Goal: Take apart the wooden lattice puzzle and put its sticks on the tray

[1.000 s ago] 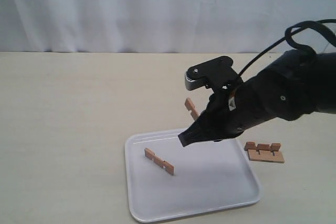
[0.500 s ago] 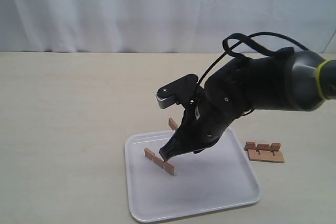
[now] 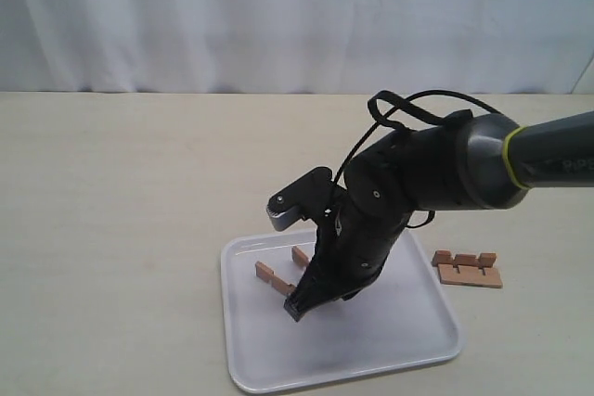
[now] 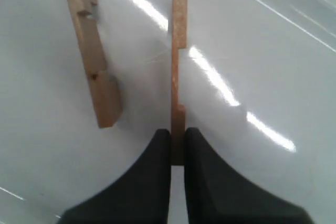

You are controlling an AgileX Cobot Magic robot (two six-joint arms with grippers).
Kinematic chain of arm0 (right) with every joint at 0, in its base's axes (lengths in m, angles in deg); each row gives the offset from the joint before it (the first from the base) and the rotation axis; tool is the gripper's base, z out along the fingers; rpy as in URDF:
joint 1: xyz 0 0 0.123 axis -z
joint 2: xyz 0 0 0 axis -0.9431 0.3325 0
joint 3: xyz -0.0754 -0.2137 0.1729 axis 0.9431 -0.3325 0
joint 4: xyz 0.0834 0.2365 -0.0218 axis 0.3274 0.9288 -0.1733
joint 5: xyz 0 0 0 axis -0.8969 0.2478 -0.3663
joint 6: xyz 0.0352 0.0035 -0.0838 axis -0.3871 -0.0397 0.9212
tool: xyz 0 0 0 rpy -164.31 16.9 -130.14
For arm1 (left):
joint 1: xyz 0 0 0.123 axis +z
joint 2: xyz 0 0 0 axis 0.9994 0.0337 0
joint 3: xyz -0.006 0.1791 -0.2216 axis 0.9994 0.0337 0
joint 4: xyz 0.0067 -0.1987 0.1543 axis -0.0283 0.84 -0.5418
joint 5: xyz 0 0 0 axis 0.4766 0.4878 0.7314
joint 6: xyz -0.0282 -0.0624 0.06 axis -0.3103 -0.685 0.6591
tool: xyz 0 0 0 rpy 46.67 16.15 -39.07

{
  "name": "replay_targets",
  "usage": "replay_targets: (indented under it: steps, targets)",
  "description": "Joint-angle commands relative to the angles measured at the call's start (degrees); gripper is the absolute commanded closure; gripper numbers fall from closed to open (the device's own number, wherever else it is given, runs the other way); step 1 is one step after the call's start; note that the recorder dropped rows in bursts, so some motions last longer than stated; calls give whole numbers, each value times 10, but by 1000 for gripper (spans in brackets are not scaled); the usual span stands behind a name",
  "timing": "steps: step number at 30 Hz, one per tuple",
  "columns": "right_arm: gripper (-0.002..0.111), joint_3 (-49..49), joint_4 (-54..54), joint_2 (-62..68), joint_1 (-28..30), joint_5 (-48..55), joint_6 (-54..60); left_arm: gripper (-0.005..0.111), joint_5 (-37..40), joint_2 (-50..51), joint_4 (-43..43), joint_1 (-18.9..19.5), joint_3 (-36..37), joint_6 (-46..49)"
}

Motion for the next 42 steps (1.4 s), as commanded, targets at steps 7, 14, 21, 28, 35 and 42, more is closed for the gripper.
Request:
replay_targets:
  steps: [7, 14, 21, 28, 35, 42]
  targets:
    - [102, 4, 14, -1, -1, 1, 22, 107, -2, -1, -1, 1, 1, 0]
    - [62, 6, 14, -5, -1, 3, 20, 107, -4, -1, -4, 1, 1, 0]
    - [51, 6, 14, -58, -1, 6, 19, 107, -3, -1, -4, 1, 1, 0]
    - [51, 6, -19, -145, 0, 37, 0, 107, -3, -1, -4, 1, 1, 0]
    - [51, 3, -123, -193, 9, 120, -53, 107, -3, -1, -4, 1, 1, 0]
    - [51, -4, -123, -202, 75, 161, -53, 107, -3, -1, -4, 1, 1, 0]
